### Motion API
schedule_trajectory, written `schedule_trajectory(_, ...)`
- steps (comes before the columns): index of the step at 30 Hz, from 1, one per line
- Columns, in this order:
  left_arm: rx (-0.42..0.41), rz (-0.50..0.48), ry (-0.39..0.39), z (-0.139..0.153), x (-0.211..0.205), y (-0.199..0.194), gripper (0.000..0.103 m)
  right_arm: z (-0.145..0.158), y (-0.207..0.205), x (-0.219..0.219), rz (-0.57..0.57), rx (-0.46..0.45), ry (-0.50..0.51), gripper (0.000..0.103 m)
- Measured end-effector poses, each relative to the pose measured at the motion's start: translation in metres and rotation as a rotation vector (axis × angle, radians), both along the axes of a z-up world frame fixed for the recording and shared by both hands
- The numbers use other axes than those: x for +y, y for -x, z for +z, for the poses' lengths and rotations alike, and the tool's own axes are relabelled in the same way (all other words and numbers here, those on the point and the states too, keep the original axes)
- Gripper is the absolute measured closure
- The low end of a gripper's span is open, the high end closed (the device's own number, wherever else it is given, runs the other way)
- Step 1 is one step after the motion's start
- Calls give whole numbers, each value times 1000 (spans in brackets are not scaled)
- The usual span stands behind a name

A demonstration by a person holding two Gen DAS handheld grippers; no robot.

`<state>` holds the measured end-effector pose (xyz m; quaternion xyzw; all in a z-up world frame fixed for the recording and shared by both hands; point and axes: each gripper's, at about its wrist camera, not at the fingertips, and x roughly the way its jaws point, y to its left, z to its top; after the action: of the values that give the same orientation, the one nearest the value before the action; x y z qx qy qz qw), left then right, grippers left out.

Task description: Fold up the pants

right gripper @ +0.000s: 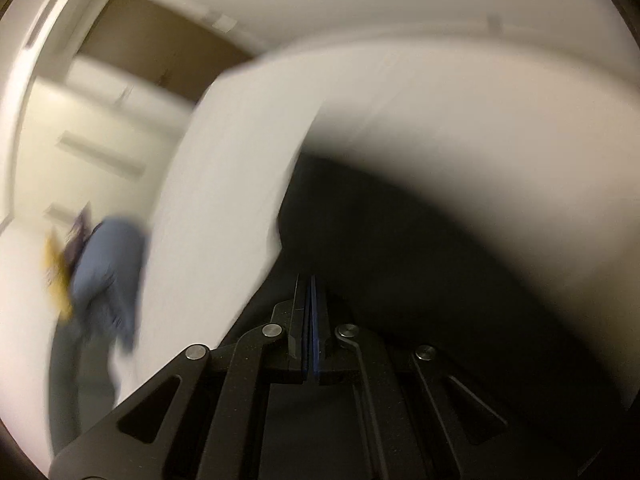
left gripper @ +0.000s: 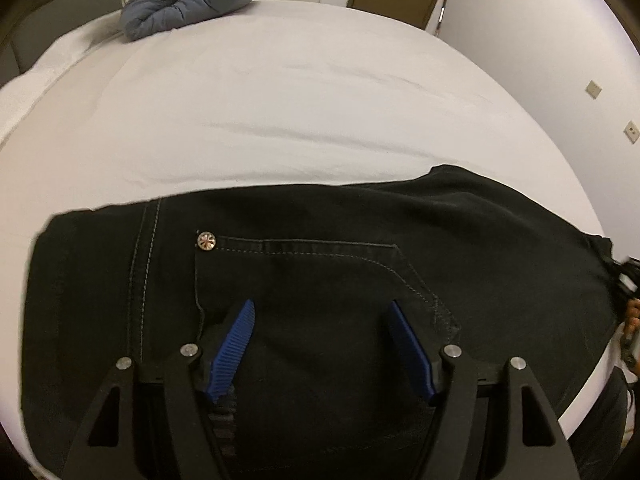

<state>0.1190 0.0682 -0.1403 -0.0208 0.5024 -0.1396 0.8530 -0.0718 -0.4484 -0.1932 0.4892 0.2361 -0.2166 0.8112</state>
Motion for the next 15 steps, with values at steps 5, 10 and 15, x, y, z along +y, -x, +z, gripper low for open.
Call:
schedule_trajectory(5,-40,-60,40,17,-52,24,27,19,27,40,326,-199,-53,95)
schedule_trajectory(10,32,-149,28,-8,-121,44,25,-58,-12,162,548,-92,-165,95)
schedule_trajectory(15,28,-126,-4,-11,-133,51,16,-70,38,120,367,-135,-101,103)
